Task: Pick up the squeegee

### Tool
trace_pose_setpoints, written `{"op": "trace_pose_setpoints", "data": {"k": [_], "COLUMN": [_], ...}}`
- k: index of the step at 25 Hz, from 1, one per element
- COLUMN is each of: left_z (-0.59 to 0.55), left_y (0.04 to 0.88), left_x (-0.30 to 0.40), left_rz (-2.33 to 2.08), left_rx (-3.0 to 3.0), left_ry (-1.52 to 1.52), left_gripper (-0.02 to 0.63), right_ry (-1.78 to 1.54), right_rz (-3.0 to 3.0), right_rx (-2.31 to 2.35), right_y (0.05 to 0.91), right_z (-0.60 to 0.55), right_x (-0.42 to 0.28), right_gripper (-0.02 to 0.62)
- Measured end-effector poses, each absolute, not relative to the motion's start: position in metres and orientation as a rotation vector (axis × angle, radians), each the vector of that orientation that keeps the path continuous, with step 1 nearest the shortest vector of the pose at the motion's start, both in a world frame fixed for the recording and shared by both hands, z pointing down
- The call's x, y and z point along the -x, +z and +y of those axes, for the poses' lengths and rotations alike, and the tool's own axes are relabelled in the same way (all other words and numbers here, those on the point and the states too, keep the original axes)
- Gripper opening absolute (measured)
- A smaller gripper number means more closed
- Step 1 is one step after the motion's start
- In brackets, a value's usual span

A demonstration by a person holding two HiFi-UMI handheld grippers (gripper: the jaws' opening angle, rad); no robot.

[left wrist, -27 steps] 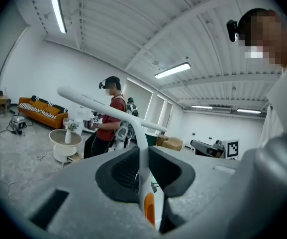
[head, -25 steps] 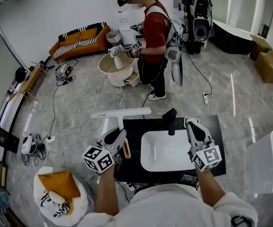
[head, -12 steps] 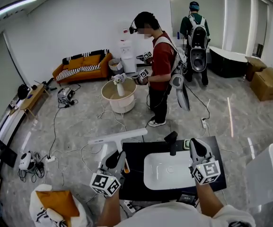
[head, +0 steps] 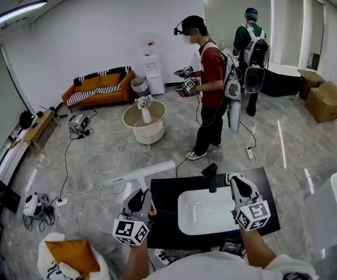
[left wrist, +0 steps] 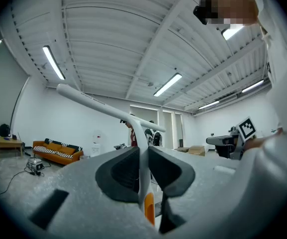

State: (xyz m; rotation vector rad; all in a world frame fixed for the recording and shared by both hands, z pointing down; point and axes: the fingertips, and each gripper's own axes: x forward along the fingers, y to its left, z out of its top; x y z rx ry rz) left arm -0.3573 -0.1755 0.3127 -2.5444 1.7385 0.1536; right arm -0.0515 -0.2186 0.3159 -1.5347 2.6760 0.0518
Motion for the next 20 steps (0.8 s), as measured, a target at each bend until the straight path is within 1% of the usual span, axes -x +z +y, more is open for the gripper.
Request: {"op": "trace_pose_setpoints", "data": {"k": [12,20], "left_z": [-0.176,-0.177], "left_y": [0.309,0.31], "left_x": [0.327,0.303], "left_rz": [1.666,1.565], "left_rx": [2.586,2.636], "left_ry": [0.16,0.153], "left_gripper": [0.071,0.071], "right_ry": [-0.006,0.008], "right_rz": [2.774,2.761], "right_rx": [1.311,1.337], "right_y": [0.319,0.324], "right_z": [-0.197,-0.194], "right_x": [0.065,0.052], "right_gripper": [0.014,0.014]}}
